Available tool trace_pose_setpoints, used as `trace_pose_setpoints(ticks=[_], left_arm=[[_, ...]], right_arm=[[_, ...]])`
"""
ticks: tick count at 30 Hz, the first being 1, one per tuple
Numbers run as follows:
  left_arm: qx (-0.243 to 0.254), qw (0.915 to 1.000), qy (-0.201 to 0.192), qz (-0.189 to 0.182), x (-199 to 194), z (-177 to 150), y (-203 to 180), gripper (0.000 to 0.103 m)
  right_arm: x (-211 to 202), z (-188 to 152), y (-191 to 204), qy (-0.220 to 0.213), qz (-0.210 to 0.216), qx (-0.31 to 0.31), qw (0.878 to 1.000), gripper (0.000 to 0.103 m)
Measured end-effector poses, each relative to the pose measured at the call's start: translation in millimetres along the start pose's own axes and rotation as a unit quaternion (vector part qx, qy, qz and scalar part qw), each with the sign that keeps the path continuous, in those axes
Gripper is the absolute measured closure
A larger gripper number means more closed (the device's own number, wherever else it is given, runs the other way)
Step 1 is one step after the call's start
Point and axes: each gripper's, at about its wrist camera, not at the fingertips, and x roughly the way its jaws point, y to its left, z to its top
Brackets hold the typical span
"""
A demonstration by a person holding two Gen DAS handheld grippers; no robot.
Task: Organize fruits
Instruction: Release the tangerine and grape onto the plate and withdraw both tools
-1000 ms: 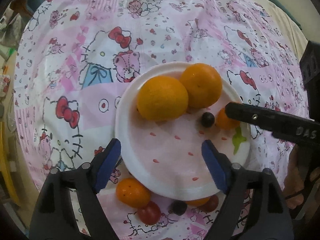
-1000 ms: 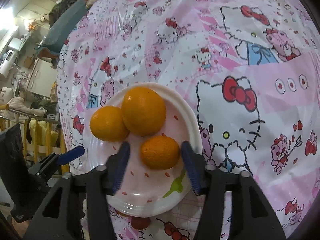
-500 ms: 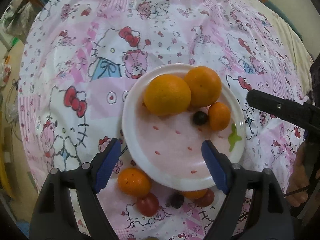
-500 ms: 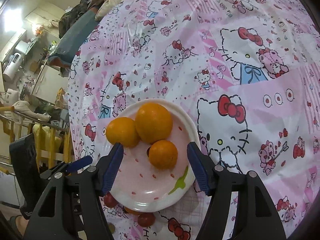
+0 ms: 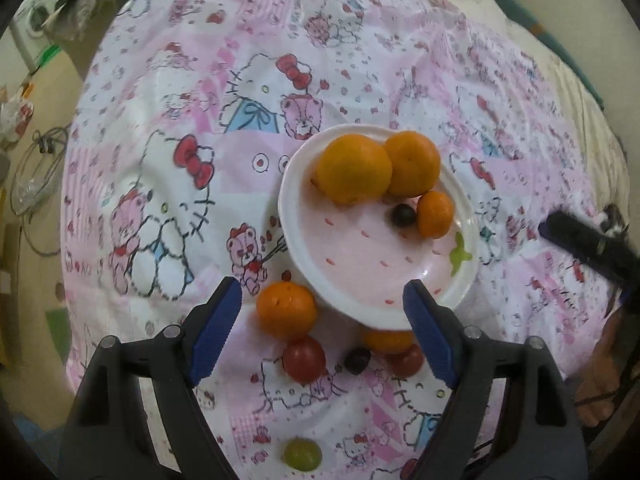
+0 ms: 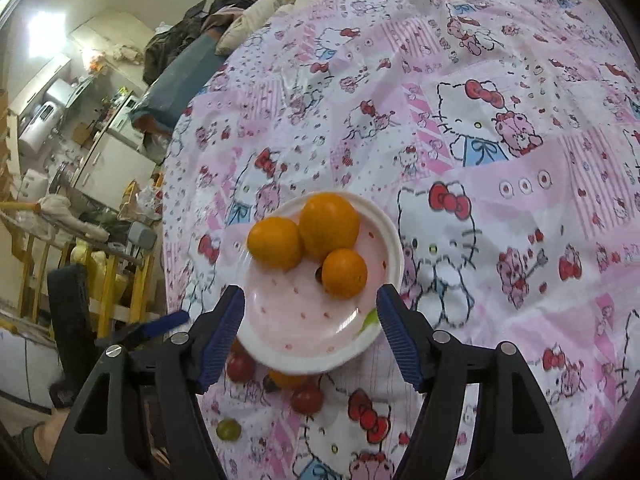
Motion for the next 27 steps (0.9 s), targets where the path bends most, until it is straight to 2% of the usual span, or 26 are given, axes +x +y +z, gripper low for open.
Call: trace_pose_setpoints(ticks=[4,8,16,20,27], left_arm=[[0.004,0.9998,-0.021,0.002,-16.0,-11.2,1.1,0.023],[0.002,0.9994,-0.033,0.006,-25.3,-22.5,2.3,0.023],[-0.028,0.9994,-0.02,0.003,-28.2,-41.4,12.5,0.023],[-0.039,0.999,-0.023,-0.005,-30.9,-45.7,15.7,0.023],[-0.072,0.9961,-0.048,0.015,-32.4,-41.8,28.4,0.023]], right_arm=[[-6.5,-20.9,-1.9,0.01,0.005,0.005,1.0,0.031],[-16.9,-33.4,-1.1,0.001,-0.001,0.002,1.0,0.031],[-30.0,-53.1,-11.6,-0.01,0.007,0.035,0.999,0.03],[-26.3,-58.3,-15.2,-0.005,0.004,0.043,0.999,0.03],[-8.8,-59.5,-14.5,0.015,0.001,0.041,0.999,0.03]])
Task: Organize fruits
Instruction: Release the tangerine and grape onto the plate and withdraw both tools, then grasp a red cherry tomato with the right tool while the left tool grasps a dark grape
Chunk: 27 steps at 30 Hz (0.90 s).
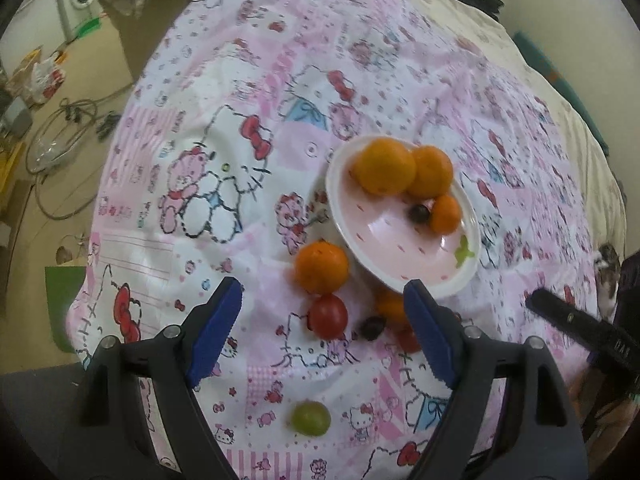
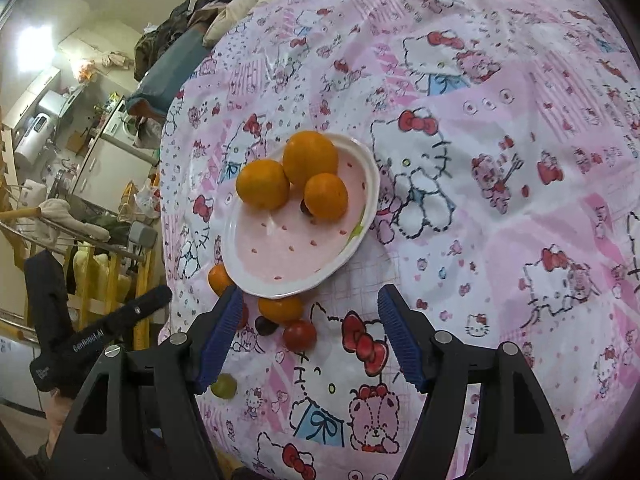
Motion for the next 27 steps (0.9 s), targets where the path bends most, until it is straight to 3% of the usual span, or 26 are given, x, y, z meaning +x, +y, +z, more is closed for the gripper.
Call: trace_pose_setpoints(ticks=[5,8,12,18,22,24,27], left_arm=[[-0.016,0.9999,0.003,0.001,3.2,2.7,6.1,0.023],[-0.025,0.9997,0.002,-0.002,2.7,3.7,9.8,0.023],[-0.033,0.9994,0.003,-0.002,2.8,4.2,15.2,0.023],[-0.039,0.9992,0.005,0.001,4.3,3.4,23.2,0.023],[-0.039,0.9992,0.007,0.004,5.3,3.1,26.2,0.023],[-0.038,0.9992,0.006,0.004,5.2,3.1,27.1,0.023],[-0.033,0.9994,0.005,0.004,5.6,3.5,26.3,0.023]], right_arm=[[30.2,-5.7,6.0,0.044,0.002,-0.013,0.999,0.03],[54.7,-13.4,18.1,0.077,-0.019,-0.058,0.995,0.032],[86.7,-31.7,44.8,0.112,-0.073,-0.156,0.979,0.042],[112.6,-51.4,67.6,0.119,-0.121,-0.247,0.954,0.044],[122.1,-58.3,72.8,0.114,-0.143,-0.277,0.943,0.055],[122.6,-58.8,74.2,0.114,-0.147,-0.284,0.941,0.069],[121.0,-55.9,70.0,0.118,-0.135,-0.274,0.945,0.069]])
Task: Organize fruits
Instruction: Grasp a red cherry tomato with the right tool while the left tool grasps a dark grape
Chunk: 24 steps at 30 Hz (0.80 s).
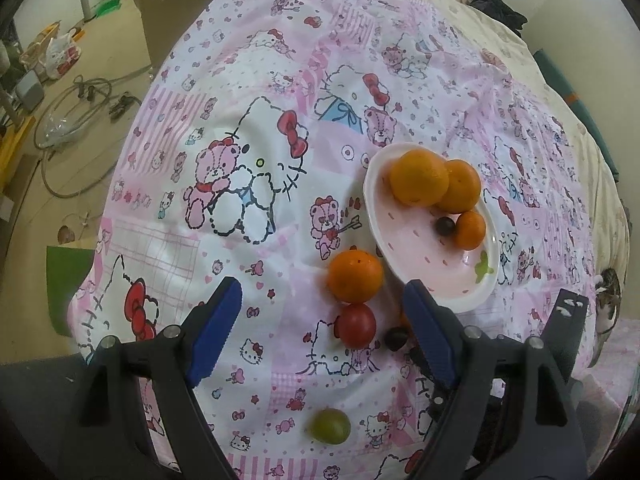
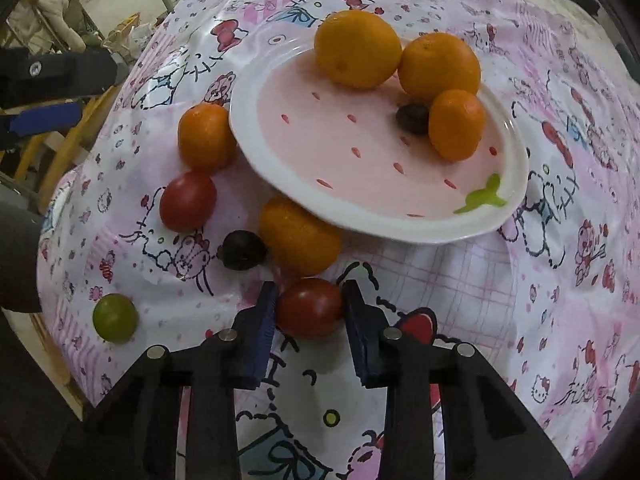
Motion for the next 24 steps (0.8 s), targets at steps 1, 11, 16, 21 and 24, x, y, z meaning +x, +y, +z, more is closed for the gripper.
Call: trace_pose_setpoints(ticks=[1,11,16,21,24], left_arm=[[0.007,1.0,0.0,0.001,0.6,0.0,-1.6,0.023],[0.16,0.9867,0.03,0.007,16.5,-25.7,-51.2,0.024],[0.24,0.9692,0.054,-0.001,27.9,-45.7,-80.9,0.042],[0.327,0.941,0.085,0.002,45.8,-64.9,-111.5,0.068],[0.346,0.9327,0.099,0.015,59.1,-67.6,-119.1,0.078]], right_arm=[[-1.2,-0.3,-2.9,0.0,0.003,0.003,1.0,0.069],[-58.3,-13.9,-72.3,-0.061,0.057,0.137,0.987,0.069],[-77.1,-24.8,-100.0,-0.081,0.074,0.193,0.975,0.069],[-90.4,-24.5,-112.1,-0.094,0.083,0.217,0.968,0.069],[-92.6,-24.1,-111.8,-0.098,0.089,0.217,0.967,0.069]])
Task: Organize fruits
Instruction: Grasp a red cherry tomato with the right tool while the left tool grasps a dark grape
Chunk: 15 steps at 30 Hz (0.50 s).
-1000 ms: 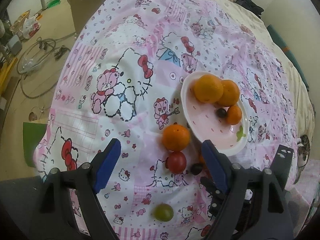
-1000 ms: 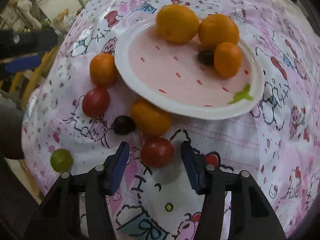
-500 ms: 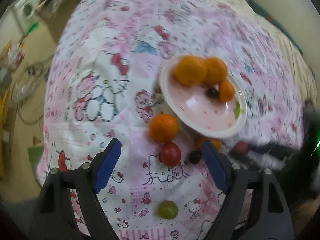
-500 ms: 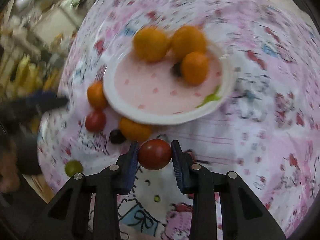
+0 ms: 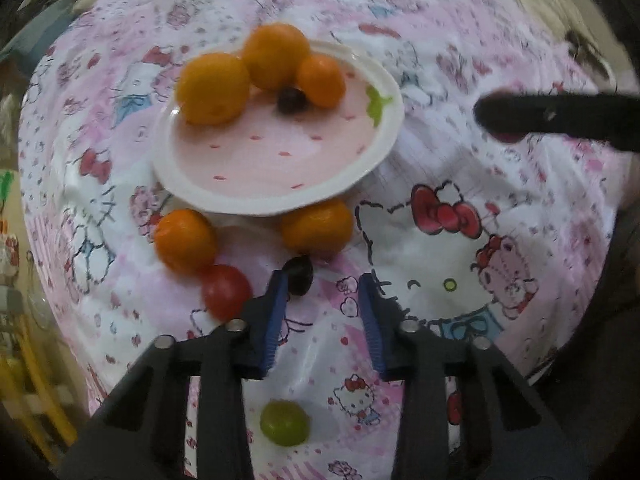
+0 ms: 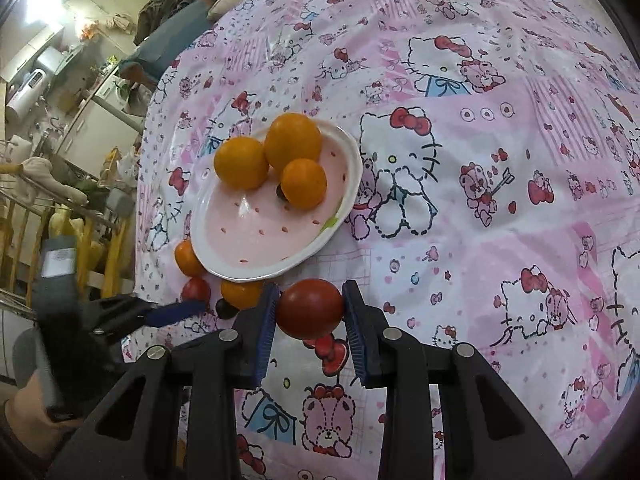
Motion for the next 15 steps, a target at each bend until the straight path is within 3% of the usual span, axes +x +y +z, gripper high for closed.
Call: trace_pose_setpoints(ticks=[2,8,15], left_arm=[[-0.004,0.9998,0.017,0.004,9.7,2.5,1.3,0.08],[-0.005,0.9987,0.022,0.046,17.8,11.1,5.1,0.08],[0.001,0.9973,0.031,0.067,27.2,11.5,5.9,0.08]], right_arm=[[-2.6,0.2,-0.2,-0.002,0.005,0.0,1.0,0.069],[-5.4,4.6,-3.0,-0.009,0.012,0.005,1.0,0.069],[-4.2,5.8,-4.8,-0.009,0.014,0.01,1.0,0.069]])
